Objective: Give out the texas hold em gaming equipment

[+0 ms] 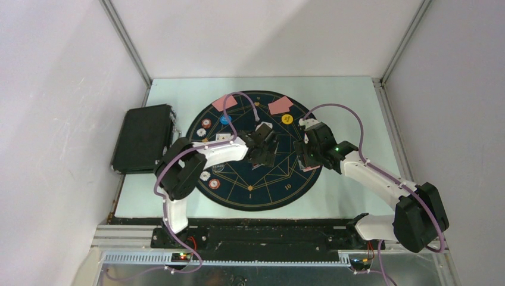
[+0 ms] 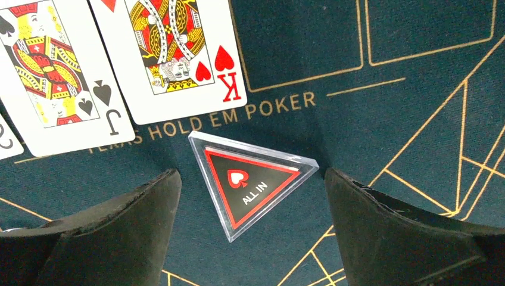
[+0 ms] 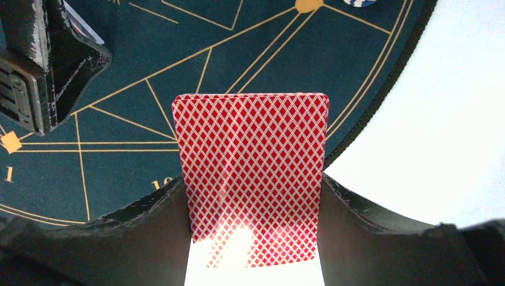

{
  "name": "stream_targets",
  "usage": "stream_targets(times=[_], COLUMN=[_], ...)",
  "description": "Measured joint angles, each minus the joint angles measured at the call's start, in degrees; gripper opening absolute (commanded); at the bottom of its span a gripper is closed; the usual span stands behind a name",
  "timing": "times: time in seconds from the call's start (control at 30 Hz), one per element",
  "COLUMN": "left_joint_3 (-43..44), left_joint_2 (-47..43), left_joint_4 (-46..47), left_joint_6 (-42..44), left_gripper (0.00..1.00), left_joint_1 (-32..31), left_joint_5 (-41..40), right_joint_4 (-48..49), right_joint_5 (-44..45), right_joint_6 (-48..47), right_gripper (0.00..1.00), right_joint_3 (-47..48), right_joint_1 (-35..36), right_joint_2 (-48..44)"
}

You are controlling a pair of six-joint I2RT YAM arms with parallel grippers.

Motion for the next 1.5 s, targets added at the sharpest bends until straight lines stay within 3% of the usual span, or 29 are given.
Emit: stream_targets(times=[0.8, 1.5], left_joint_3=[3.8, 3.9], left_joint_2=[3.0, 3.1], left_joint_4=[-2.7, -2.7], left_joint_6=[-8.6, -10.5], left_gripper=[0.81, 0.40], left_joint_1=[-0.4, -2.0], left_joint_5=[-3.8, -5.2], right_joint_4=[0.0, 0.0], right_joint_5=[-0.1, 0.0], right_joint_6=[-0.3, -0.4], right_gripper=[0.00, 0.00], right_joint_3=[0.0, 0.0], right_joint_1=[0.0, 0.0], right_joint_2=[0.7, 0.8])
